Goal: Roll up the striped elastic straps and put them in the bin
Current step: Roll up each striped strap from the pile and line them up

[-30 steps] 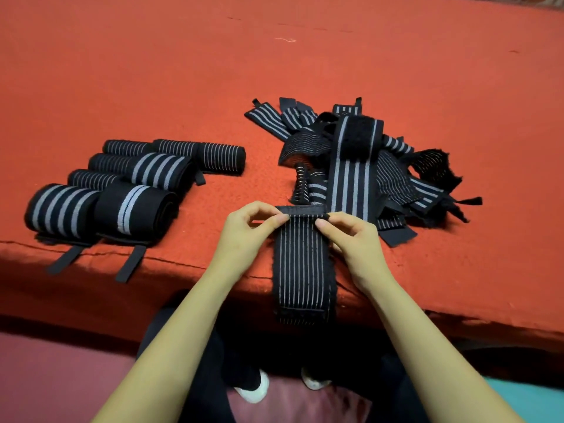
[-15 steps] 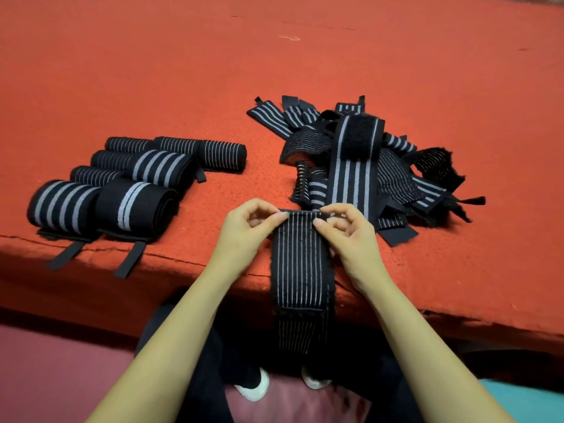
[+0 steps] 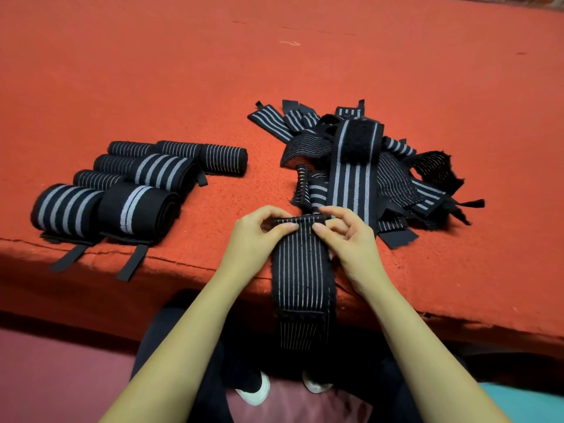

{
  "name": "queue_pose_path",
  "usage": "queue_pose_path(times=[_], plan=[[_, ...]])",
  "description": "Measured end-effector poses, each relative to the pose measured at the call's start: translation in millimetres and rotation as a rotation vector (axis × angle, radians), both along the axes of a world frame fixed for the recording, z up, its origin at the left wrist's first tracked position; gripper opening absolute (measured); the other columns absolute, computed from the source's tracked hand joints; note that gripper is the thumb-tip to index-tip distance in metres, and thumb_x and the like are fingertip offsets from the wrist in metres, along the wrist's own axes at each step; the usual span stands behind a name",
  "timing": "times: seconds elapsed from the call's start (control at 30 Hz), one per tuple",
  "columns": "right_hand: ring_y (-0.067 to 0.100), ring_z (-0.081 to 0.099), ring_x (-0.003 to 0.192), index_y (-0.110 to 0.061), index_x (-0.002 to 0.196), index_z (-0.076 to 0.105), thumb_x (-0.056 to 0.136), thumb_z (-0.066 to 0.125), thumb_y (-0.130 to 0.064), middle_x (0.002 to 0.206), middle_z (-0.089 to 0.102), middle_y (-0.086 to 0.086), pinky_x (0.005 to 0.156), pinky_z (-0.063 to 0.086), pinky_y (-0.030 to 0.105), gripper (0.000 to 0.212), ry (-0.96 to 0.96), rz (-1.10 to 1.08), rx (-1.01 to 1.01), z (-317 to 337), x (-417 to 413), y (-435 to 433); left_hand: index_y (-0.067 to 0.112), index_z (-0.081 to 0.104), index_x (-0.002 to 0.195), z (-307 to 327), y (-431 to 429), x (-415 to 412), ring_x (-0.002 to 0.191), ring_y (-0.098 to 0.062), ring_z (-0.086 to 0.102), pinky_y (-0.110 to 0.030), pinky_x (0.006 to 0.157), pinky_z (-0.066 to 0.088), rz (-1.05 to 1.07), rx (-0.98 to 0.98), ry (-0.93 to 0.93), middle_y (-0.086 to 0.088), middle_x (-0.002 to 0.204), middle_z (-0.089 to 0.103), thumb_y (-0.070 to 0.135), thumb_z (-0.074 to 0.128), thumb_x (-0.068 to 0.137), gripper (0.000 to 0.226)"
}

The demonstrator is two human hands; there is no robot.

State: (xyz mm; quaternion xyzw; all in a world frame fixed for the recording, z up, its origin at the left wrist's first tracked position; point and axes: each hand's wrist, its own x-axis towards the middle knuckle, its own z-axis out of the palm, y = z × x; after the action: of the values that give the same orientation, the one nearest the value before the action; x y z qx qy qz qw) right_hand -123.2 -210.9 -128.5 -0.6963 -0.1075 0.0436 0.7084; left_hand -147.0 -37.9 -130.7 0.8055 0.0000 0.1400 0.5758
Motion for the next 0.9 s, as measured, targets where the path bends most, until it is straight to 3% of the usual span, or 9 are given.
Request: queue_pose_path(times=[0.13,0.2,0.27,0.33,0.43,0.5,0.63,0.77,0.9], plan=[[0.008,0.056,0.052,-0.01,0.089,0.068,0.091,0.063,-0.012,0.059,0.065,-0.004,0.052,0.043,0.019,0.006,0.039,-0.006,-0.031,-1,2,3,0.031,0.066,0.076,4,-3,9,0.077,0.002,0.062,-0.017,0.077,0.045,-0.011,-0.025,0.025,0.015,0.077,0.069,0.014,0.075,0.08,0.019],[0.012,0.061,0.061,-0.01,0.084,0.07,0.092,0.063,-0.015,0.062,0.066,0.003,0.06,0.048,0.024,0.011,0.05,-0.024,-0.044,-3,4,4,0.031,0.066,0.079,4,-5,12,0.081,-0.003,0.064,-0.021,0.081,0.049,-0.031,-0.037,0.049,0.012,0.082,0.069,0.015,0.073,0.083,0.017],[0.016,0.056,0.059,-0.007,0.08,0.067,0.092,0.063,-0.019,0.06,0.06,0.008,0.059,0.044,0.027,0.017,0.048,-0.036,-0.044,-4,6,4,0.03,0.067,0.084,4,-7,15,0.081,-0.008,0.064,-0.025,0.081,0.051,-0.077,-0.062,0.079,0.01,0.087,0.07,0.016,0.07,0.086,0.015],[0.022,0.049,0.062,-0.002,0.077,0.061,0.09,0.065,-0.027,0.064,0.056,0.014,0.061,0.039,0.032,0.028,0.074,-0.029,0.01,-5,7,4,0.028,0.068,0.085,6,-10,18,0.079,-0.005,0.063,-0.02,0.077,0.05,-0.104,-0.103,0.084,0.011,0.087,0.069,0.014,0.069,0.087,0.014],[0.02,0.062,0.067,-0.007,0.082,0.063,0.093,0.061,-0.021,0.071,0.068,0.005,0.064,0.05,0.034,0.018,0.111,0.021,0.082,0,5,3,0.027,0.064,0.084,9,-20,21,0.078,-0.001,0.06,-0.021,0.077,0.048,-0.041,-0.093,0.019,0.013,0.085,0.066,0.015,0.064,0.09,0.014],[0.023,0.069,0.08,-0.01,0.092,0.067,0.093,0.061,-0.02,0.084,0.073,0.01,0.077,0.055,0.042,0.012,0.088,0.053,0.017,0,3,2,0.024,0.058,0.088,11,-30,22,0.082,0.01,0.056,-0.01,0.078,0.041,0.036,-0.043,-0.077,0.017,0.087,0.062,0.015,0.057,0.095,0.012],[0.038,0.068,0.085,-0.006,0.087,0.063,0.091,0.062,-0.031,0.089,0.071,0.019,0.079,0.051,0.056,0.025,0.044,0.032,-0.088,-3,2,0,0.018,0.057,0.094,7,-40,24,0.085,0.014,0.053,-0.005,0.078,0.037,0.079,-0.066,-0.086,0.016,0.09,0.06,0.015,0.053,0.097,0.006],[0.023,0.069,0.088,-0.017,0.098,0.066,0.096,0.057,-0.019,0.093,0.073,0.008,0.081,0.054,0.042,0.009,0.022,0.044,-0.036,-2,0,2,0.021,0.065,0.09,6,-28,25,0.087,0.004,0.061,-0.015,0.082,0.046,-0.06,-0.24,-0.015,0.011,0.093,0.067,0.007,0.06,0.092,0.015],[0.008,0.064,0.071,-0.015,0.087,0.068,0.091,0.062,-0.009,0.072,0.07,-0.003,0.069,0.051,0.024,0.01,-0.018,-0.052,0.07,4,-2,2,0.017,0.07,0.086,6,-18,17,0.085,0.0,0.064,-0.014,0.078,0.047,-0.139,-0.221,-0.029,0.012,0.085,0.07,0.002,0.067,0.085,0.015]])
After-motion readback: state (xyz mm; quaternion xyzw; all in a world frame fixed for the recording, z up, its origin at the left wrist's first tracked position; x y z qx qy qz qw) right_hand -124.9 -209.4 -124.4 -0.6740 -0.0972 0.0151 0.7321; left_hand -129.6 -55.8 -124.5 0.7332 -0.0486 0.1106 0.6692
